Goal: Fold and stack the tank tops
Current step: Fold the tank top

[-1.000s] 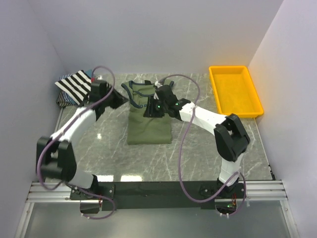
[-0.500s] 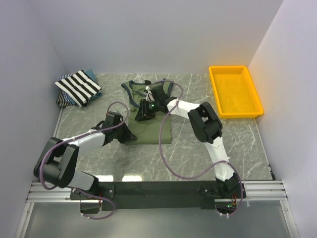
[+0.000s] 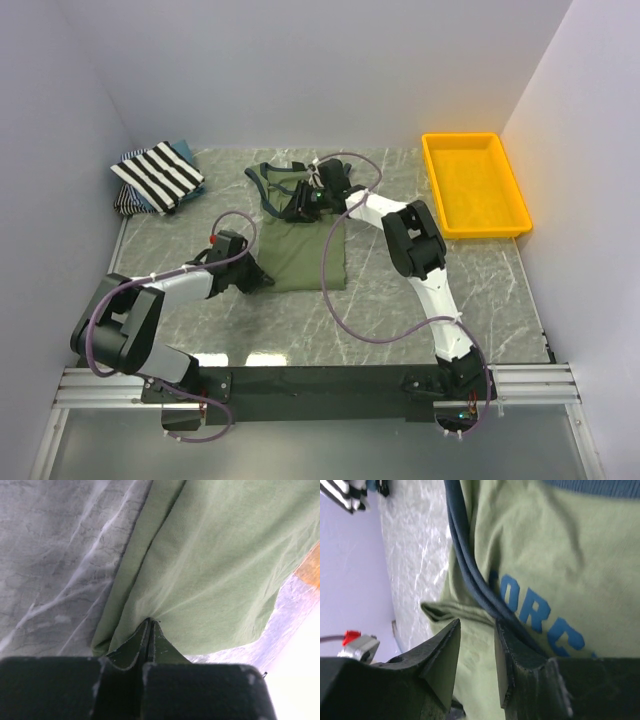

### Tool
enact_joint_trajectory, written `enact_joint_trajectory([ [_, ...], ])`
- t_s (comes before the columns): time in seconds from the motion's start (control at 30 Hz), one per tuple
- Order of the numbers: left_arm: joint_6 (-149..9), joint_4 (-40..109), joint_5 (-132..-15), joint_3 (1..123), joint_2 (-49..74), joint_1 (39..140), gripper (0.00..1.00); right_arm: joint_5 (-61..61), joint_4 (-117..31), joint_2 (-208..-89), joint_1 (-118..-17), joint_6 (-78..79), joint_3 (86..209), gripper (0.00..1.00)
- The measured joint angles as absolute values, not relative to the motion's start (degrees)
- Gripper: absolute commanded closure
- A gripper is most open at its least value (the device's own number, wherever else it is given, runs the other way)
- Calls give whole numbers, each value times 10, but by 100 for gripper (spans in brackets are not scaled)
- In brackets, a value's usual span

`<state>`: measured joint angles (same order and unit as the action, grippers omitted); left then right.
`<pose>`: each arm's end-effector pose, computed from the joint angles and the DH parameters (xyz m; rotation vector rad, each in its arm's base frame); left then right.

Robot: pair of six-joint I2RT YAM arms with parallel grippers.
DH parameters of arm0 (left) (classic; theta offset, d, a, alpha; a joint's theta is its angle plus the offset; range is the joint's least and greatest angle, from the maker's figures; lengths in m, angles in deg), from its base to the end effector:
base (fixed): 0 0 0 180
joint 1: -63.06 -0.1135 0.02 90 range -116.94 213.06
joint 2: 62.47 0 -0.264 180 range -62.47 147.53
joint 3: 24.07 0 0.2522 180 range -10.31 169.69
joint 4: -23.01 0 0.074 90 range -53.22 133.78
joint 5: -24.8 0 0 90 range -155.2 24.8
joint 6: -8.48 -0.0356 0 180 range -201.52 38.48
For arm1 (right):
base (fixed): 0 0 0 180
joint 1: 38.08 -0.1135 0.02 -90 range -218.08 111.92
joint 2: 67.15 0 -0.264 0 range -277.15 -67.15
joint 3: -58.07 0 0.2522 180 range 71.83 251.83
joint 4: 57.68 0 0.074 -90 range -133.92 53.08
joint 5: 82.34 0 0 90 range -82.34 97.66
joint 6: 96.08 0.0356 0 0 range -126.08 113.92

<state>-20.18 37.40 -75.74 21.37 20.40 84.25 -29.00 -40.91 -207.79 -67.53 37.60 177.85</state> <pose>0.2353 -0.0982 0.1365 -0.8296 2.5163 -0.7881 0.4607 0.2845 0.1285 -0.0916 2.4528 1.3543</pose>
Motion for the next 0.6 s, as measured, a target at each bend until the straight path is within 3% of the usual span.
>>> enact_joint_trajectory([
  [0.17, -208, 375, -758, 208, 194, 843, 95, -250, -403, -2079, -672, 359, 1805, 57],
  [0.27, -222, 385, -760, 209, 186, 843, 87, -225, -400, -2073, -665, 338, 1812, 53],
  [0.4, -246, 416, -764, 227, 162, 843, 65, -172, -371, -2026, -653, 304, 1796, 49],
  [0.5, -263, 452, -756, 262, 121, 843, 54, -122, -344, -1922, -647, 288, 1731, 49],
  [0.6, -268, 482, -732, 288, 75, 843, 51, -85, -351, -1774, -643, 290, 1601, 49],
])
